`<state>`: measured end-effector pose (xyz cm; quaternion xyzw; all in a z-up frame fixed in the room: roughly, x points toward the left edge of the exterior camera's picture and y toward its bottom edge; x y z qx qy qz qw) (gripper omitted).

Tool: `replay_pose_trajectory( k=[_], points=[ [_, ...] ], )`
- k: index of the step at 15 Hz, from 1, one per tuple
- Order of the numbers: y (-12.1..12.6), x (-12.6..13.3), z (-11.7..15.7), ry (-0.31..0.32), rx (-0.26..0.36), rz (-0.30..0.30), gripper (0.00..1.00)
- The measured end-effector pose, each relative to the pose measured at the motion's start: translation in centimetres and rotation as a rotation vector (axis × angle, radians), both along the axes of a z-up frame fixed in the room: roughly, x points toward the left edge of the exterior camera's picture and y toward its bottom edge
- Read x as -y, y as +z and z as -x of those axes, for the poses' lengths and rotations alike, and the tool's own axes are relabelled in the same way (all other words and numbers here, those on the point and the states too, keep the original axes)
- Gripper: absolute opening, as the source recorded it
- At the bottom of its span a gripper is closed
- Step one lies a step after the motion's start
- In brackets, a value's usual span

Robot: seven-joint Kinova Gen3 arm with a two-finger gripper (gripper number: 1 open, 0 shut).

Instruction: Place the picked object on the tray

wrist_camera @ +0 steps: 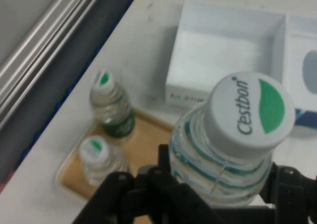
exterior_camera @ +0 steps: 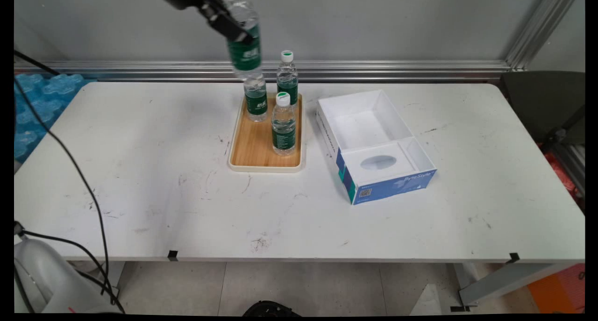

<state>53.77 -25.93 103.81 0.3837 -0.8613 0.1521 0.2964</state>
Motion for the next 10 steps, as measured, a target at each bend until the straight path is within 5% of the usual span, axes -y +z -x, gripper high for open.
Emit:
replay_pose_trajectory(
  k=[10],
  points=[
    [-5.8, -2.0, -6.0, 0.028, -0.013, -0.054, 0.00]
  ],
)
